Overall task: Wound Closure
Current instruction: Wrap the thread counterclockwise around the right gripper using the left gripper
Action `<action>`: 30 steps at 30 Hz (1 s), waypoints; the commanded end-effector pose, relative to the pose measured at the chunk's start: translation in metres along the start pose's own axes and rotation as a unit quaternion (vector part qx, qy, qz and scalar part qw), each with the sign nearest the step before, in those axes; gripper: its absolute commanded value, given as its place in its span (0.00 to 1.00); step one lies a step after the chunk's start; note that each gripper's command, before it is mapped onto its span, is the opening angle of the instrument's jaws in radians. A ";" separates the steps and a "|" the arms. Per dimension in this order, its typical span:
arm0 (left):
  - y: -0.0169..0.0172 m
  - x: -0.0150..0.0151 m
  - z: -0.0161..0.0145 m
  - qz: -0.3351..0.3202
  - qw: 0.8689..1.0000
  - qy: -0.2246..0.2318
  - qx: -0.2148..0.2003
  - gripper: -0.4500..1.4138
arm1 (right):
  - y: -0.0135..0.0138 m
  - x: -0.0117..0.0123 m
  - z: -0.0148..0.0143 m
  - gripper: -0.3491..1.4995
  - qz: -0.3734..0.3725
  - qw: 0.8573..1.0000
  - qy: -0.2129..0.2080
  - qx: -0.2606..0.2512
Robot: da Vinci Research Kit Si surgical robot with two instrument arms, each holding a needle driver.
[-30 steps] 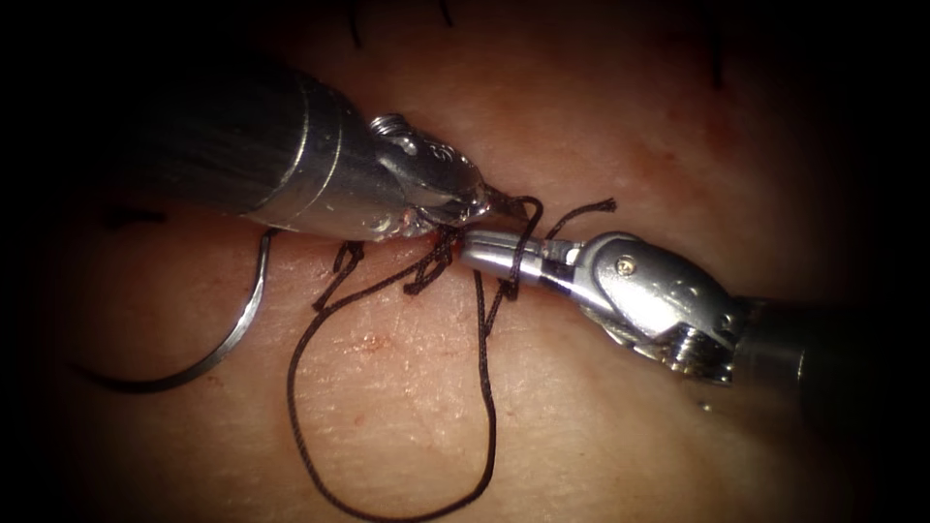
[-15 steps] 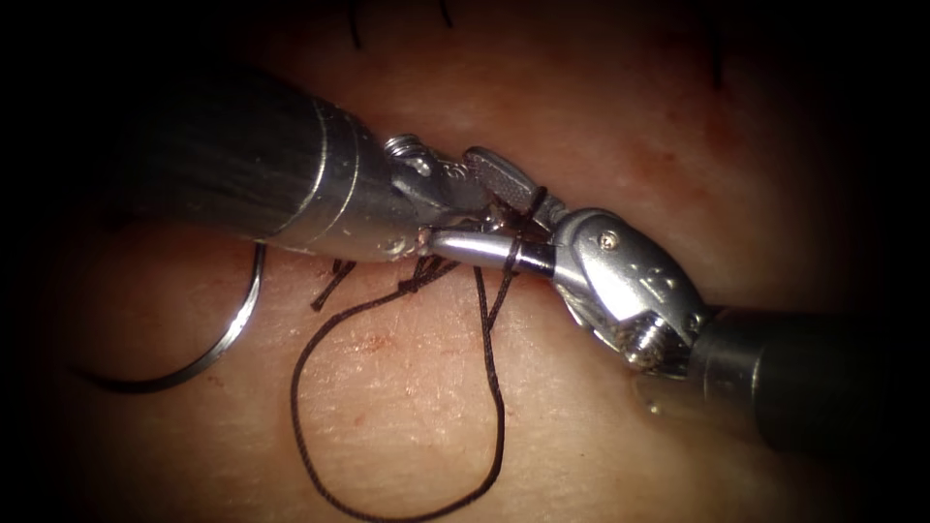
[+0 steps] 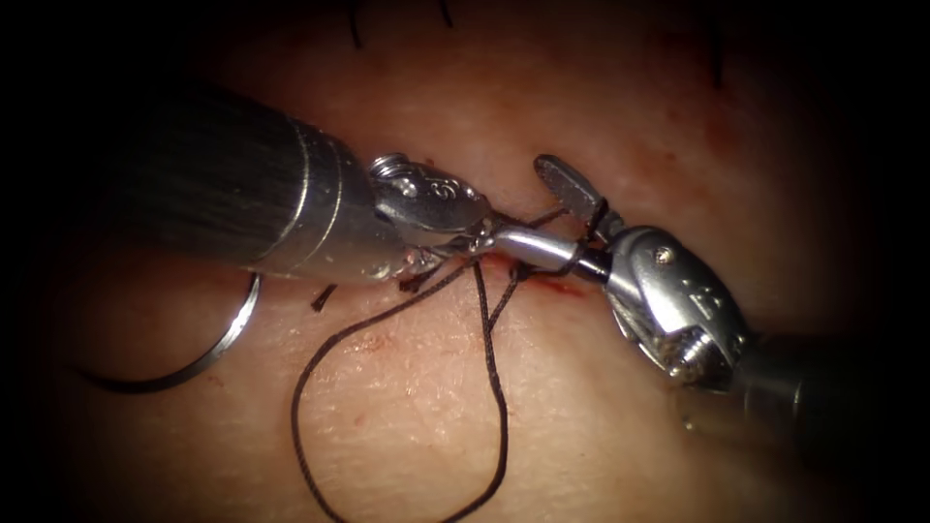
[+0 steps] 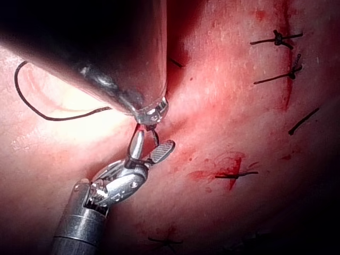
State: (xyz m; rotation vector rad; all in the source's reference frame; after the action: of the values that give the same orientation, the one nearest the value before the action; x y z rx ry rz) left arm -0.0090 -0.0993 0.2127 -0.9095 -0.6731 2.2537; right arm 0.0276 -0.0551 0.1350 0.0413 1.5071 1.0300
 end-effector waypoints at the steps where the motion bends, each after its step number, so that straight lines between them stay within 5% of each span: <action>1: 0.0004 -0.0004 0.0009 0.000 1.000 -0.001 0.000 0.00 | 0.0003 -0.0018 -0.0001 0.62 0.020 0.999 -0.013 -0.022; 6: 0.0016 -0.0006 0.0016 0.003 1.000 0.000 -0.001 0.00 | 0.0012 -0.0046 -0.0015 0.59 0.110 0.991 -0.010 -0.078; 12: 0.0031 -0.0005 0.0016 0.012 1.000 0.000 -0.005 0.00 | -0.0002 -0.0062 -0.0035 0.43 0.184 0.973 -0.030 -0.137; 13: 0.0034 -0.0004 0.0015 0.015 1.000 0.000 -0.005 0.00 | -0.0010 -0.0063 -0.0040 0.29 0.216 0.963 -0.030 -0.157; 14: 0.0036 -0.0003 0.0015 0.017 1.000 0.000 -0.005 0.00 | -0.0014 -0.0063 -0.0043 0.26 0.241 0.955 -0.031 -0.171; 21: 0.0040 0.0011 0.0023 0.029 1.000 -0.003 -0.006 0.00 | -0.0025 -0.0061 -0.0050 0.20 0.361 0.907 0.014 -0.215; 30: 0.0046 0.0011 0.0027 0.041 0.999 -0.007 -0.011 0.00 | 0.0000 -0.0090 -0.0038 0.62 0.399 0.890 0.032 -0.218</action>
State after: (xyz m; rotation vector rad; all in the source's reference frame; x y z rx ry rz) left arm -0.0128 -0.1018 0.2105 -0.9460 -0.6788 2.3319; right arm 0.0261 -0.0621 0.1408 0.3364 1.2876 2.0314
